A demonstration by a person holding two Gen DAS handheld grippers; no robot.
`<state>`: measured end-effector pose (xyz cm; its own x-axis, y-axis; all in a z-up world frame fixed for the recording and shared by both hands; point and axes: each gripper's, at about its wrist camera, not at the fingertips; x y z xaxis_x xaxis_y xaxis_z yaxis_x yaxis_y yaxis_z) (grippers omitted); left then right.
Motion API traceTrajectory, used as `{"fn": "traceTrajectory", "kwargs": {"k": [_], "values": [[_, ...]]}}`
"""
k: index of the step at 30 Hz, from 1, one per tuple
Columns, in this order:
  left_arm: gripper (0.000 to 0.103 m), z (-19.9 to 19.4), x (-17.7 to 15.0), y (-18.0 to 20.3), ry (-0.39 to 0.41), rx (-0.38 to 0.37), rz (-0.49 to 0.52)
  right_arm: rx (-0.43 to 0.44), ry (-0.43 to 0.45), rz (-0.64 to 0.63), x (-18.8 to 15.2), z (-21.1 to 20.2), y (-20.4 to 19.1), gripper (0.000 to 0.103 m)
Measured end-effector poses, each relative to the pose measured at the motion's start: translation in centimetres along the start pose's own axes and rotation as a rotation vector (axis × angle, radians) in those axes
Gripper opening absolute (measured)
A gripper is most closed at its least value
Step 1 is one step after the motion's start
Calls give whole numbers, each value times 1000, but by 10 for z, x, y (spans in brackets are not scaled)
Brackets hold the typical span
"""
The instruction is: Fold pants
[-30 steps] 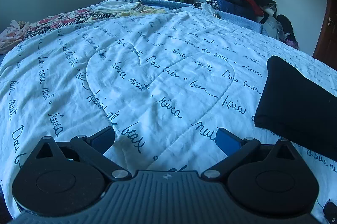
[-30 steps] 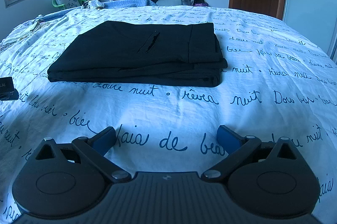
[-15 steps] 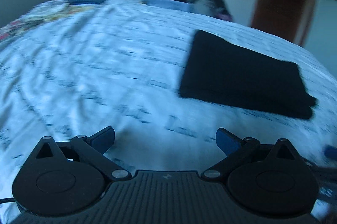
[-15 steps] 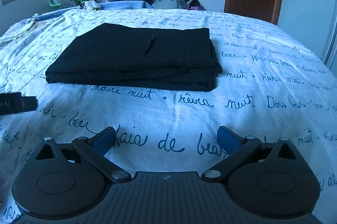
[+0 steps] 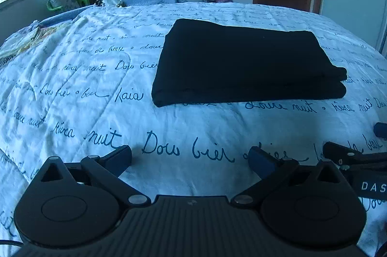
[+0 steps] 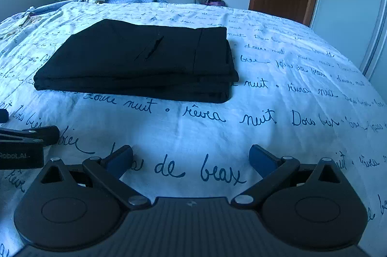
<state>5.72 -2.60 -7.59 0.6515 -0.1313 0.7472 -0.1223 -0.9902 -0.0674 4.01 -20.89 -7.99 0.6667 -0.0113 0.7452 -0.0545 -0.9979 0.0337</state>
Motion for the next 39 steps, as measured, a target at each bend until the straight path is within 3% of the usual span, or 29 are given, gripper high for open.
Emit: {"fn": "traceTrajectory", "kwargs": {"k": [24, 39], "values": [[103, 4, -3, 2, 18, 15, -5, -33, 43, -47, -6, -1, -8, 103], [103, 3, -4, 2, 22, 17, -5, 16, 25, 11, -6, 3, 2, 103]]}}
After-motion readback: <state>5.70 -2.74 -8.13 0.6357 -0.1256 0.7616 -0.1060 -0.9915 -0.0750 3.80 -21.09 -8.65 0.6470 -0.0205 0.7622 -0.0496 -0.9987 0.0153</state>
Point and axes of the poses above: each gripper's, at about its wrist camera, not at the fingertips, and z roughly the way its jaws point, y to its right, x to its top, and after that the axes turned 1 degree about x, right-handed
